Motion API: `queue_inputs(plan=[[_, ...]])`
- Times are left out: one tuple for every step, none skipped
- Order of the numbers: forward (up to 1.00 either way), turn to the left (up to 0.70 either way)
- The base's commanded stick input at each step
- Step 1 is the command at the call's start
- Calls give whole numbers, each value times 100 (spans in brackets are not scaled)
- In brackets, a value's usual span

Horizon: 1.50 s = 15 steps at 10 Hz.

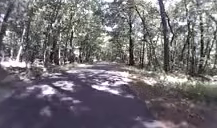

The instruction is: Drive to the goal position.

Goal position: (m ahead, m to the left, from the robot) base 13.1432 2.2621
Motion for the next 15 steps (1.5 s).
queue_inputs(plan=[[45,0],[45,0],[45,0],[45,0],[45,0],[45,0],[45,0],[45,0],[45,0],[45,0],[45,0],[45,0],[45,0],[45,0],[45,0]])
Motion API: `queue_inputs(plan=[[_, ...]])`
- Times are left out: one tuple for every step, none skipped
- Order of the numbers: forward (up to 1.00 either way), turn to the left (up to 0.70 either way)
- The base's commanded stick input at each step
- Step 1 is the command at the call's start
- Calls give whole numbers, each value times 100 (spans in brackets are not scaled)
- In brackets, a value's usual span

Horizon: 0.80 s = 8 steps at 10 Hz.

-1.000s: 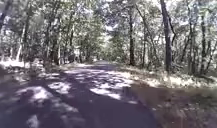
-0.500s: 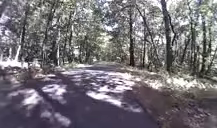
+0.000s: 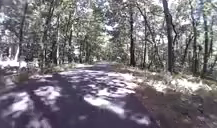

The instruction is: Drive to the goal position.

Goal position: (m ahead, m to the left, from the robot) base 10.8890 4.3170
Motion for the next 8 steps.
queue_inputs(plan=[[45,0],[45,0],[45,0],[45,0],[45,0],[45,0],[45,0],[45,0]])
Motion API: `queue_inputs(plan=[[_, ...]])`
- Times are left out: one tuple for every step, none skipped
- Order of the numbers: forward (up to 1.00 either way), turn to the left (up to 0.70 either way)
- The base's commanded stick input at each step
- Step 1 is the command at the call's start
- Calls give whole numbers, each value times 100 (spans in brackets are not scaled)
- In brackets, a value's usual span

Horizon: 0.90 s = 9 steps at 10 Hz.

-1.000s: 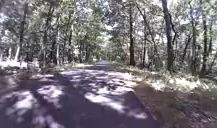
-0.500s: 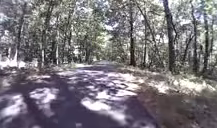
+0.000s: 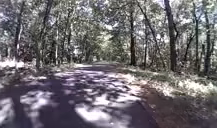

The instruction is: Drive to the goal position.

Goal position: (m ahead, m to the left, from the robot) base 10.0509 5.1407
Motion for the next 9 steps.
queue_inputs(plan=[[45,0],[45,0],[45,0],[45,0],[45,0],[45,0],[45,0],[45,0],[45,0]])
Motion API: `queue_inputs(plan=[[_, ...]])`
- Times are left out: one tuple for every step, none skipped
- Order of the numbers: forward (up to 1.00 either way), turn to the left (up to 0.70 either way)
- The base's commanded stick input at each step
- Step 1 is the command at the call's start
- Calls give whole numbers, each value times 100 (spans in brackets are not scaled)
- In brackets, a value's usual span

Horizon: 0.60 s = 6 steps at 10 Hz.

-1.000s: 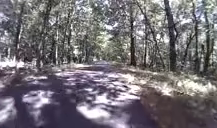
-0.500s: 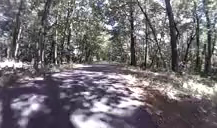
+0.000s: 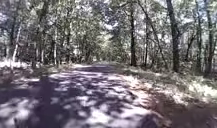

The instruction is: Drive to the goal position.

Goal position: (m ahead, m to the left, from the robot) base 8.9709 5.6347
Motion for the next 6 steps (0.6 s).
queue_inputs(plan=[[45,0],[45,0],[45,0],[45,0],[45,0],[45,0]])
